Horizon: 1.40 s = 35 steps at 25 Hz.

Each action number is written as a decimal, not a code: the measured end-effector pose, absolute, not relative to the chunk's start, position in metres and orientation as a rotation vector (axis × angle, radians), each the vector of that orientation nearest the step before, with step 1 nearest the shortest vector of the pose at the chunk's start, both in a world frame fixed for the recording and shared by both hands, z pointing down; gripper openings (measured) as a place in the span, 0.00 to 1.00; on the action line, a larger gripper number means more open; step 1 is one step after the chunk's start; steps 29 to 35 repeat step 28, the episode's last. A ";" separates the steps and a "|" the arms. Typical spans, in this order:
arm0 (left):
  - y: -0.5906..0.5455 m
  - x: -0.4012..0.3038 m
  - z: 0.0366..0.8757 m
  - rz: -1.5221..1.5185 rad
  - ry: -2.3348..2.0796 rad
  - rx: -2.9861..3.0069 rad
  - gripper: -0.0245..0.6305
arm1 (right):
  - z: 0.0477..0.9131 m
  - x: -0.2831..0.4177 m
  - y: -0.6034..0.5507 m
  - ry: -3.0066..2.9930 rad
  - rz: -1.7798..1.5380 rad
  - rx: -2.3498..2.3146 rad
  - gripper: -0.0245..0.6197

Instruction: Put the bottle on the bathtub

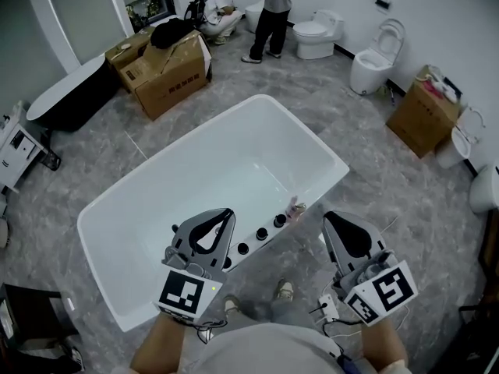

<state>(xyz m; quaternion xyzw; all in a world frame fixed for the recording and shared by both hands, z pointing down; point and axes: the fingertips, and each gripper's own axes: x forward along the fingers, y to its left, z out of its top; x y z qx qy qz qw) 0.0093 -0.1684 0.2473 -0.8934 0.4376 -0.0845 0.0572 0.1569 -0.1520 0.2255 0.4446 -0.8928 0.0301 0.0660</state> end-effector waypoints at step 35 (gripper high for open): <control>-0.150 -0.036 0.191 -0.136 1.432 -2.658 0.07 | 0.171 0.104 -0.139 -2.779 -0.086 1.206 0.08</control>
